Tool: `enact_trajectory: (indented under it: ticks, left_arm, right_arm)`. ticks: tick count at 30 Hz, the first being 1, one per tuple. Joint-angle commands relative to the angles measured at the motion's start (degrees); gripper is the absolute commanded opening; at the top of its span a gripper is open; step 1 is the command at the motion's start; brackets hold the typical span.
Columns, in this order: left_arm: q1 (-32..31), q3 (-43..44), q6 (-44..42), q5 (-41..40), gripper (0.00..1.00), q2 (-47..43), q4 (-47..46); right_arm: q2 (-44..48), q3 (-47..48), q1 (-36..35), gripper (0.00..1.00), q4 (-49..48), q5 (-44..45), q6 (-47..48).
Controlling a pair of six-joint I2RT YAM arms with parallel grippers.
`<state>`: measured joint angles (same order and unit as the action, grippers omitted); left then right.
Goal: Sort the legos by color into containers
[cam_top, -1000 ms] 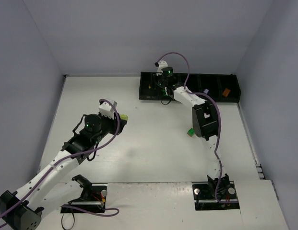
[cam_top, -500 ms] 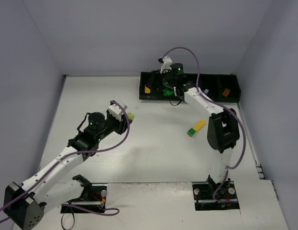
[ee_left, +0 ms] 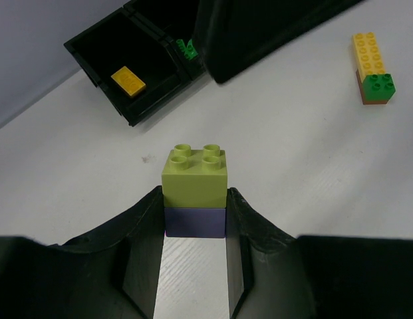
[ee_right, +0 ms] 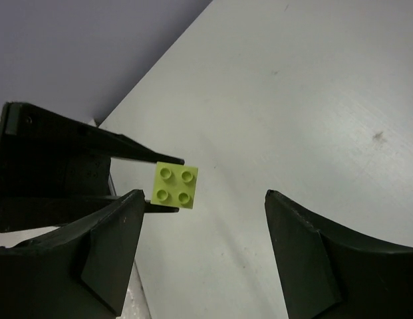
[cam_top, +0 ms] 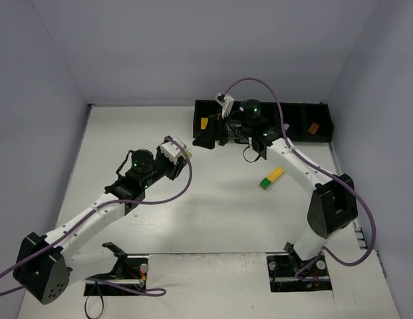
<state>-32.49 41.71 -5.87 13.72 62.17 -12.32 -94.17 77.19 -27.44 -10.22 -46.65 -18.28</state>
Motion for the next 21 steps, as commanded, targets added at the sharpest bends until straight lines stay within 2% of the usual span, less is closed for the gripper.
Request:
enact_trajectory:
  ticks: [1, 14, 21]
  left_arm:
    - [0.1, 4.9, -2.2, 2.1, 0.0, 0.4, -7.2]
    - [0.1, 6.3, -1.8, 5.0, 0.0, 2.3, -8.6]
    - [-0.1, 6.6, -1.5, 5.3, 0.0, 2.6, -9.1]
  right_arm:
    - [2.0, -0.3, -0.9, 0.69, -1.9, -4.1, -1.2]
    - [-0.3, 0.1, -2.5, 0.68, -1.2, -6.2, -1.1]
    - [-2.2, 1.3, -3.6, 0.64, -1.2, -6.3, -0.9]
